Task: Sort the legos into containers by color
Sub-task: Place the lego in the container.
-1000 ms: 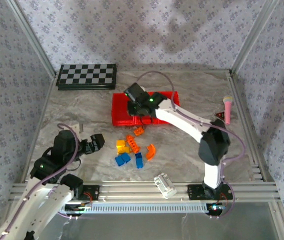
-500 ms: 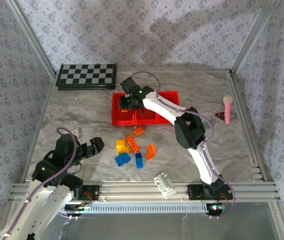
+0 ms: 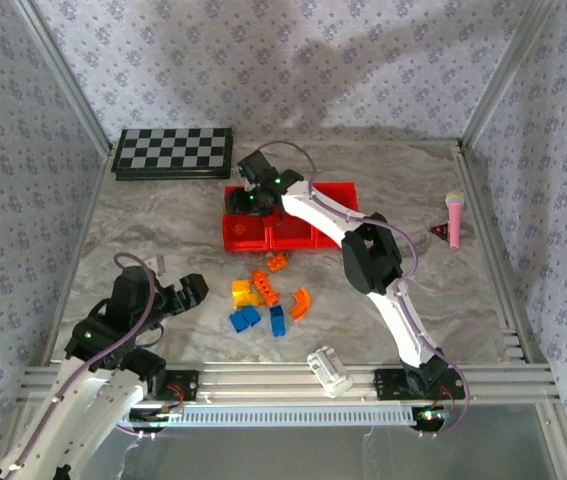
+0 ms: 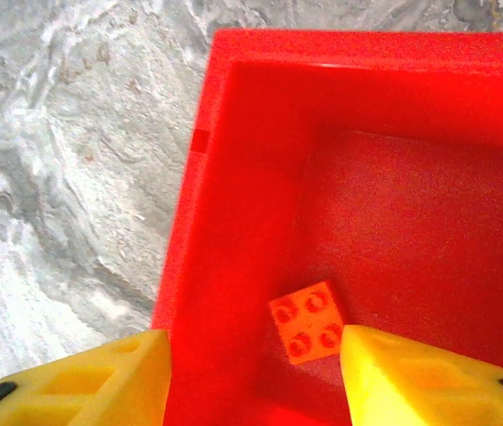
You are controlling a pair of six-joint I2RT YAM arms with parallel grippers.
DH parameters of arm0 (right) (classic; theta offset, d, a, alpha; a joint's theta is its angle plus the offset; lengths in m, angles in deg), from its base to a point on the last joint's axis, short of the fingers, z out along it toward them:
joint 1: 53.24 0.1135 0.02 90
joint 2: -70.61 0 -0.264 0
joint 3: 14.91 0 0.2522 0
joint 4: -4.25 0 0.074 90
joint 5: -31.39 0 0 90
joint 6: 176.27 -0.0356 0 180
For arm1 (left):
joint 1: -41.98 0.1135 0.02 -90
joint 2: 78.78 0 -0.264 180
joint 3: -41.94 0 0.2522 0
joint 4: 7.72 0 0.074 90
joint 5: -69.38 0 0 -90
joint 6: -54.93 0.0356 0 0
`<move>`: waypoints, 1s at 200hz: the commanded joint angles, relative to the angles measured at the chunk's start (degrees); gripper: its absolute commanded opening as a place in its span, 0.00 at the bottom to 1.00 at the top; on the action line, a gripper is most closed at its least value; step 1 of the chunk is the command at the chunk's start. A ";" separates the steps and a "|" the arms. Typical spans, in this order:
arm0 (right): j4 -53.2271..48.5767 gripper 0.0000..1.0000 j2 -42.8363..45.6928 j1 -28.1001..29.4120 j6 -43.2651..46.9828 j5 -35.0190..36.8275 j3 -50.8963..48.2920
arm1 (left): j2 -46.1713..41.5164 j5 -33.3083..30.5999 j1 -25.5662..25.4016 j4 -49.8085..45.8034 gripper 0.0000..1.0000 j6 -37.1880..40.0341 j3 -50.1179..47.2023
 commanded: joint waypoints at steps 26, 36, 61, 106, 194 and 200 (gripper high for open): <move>-5.68 0.60 1.56 1.12 2.79 -0.39 4.37 | 1.28 1.25 0.45 1.08 1.00 0.39 0.24; -6.73 0.62 2.92 1.48 3.72 0.72 4.30 | 1.63 1.25 0.45 1.29 1.00 0.58 0.27; -7.07 0.63 7.67 2.46 4.80 3.85 1.17 | 2.81 0.99 0.58 2.69 1.00 1.36 -0.41; -3.54 0.64 21.21 5.34 3.73 11.51 -15.14 | 6.74 0.85 1.32 4.60 1.00 4.56 0.60; -5.59 0.50 45.12 8.25 -0.22 19.57 -47.22 | 13.12 2.74 2.47 5.99 1.00 9.83 4.10; -6.01 0.49 45.92 8.51 -0.78 19.85 -48.85 | 13.26 2.78 2.56 6.16 1.00 9.99 4.14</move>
